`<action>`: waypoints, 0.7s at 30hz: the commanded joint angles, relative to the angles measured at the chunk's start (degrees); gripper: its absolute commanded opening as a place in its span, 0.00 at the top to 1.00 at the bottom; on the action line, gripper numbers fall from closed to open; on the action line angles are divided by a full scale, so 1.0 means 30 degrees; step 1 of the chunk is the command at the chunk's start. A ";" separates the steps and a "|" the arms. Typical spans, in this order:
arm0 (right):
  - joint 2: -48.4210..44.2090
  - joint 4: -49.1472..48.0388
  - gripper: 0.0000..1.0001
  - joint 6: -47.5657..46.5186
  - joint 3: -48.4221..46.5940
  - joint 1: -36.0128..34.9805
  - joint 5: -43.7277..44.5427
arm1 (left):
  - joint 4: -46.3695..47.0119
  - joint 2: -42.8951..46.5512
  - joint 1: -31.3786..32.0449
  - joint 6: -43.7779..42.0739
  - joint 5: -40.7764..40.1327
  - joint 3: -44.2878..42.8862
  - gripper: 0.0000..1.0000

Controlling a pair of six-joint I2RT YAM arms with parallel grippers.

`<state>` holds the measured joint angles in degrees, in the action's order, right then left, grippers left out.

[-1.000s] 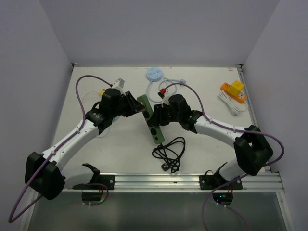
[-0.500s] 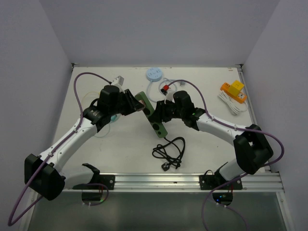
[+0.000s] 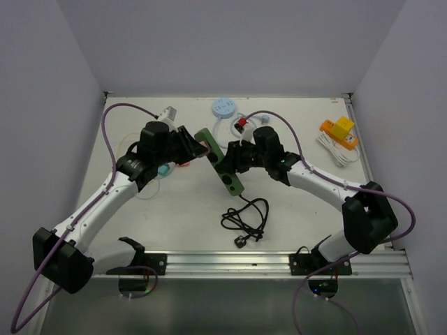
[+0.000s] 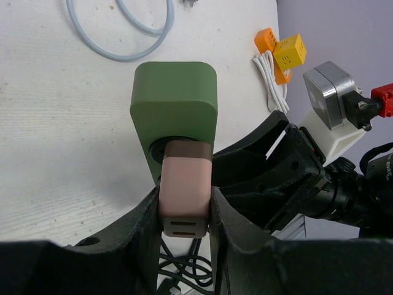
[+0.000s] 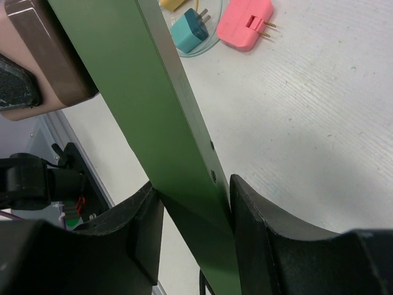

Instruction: Pull the plug off the socket

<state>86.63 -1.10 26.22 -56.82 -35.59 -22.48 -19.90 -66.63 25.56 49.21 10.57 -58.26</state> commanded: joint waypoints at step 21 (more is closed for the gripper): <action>0.2002 0.4467 1.00 0.1897 -0.0072 0.3925 0.7347 | 0.0482 0.2317 -0.1866 0.0560 -0.0241 -0.1088 1.00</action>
<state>89.34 1.10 28.45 -57.95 -33.04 -24.82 -18.13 -69.01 26.44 50.63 8.51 -58.28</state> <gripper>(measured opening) 0.478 0.347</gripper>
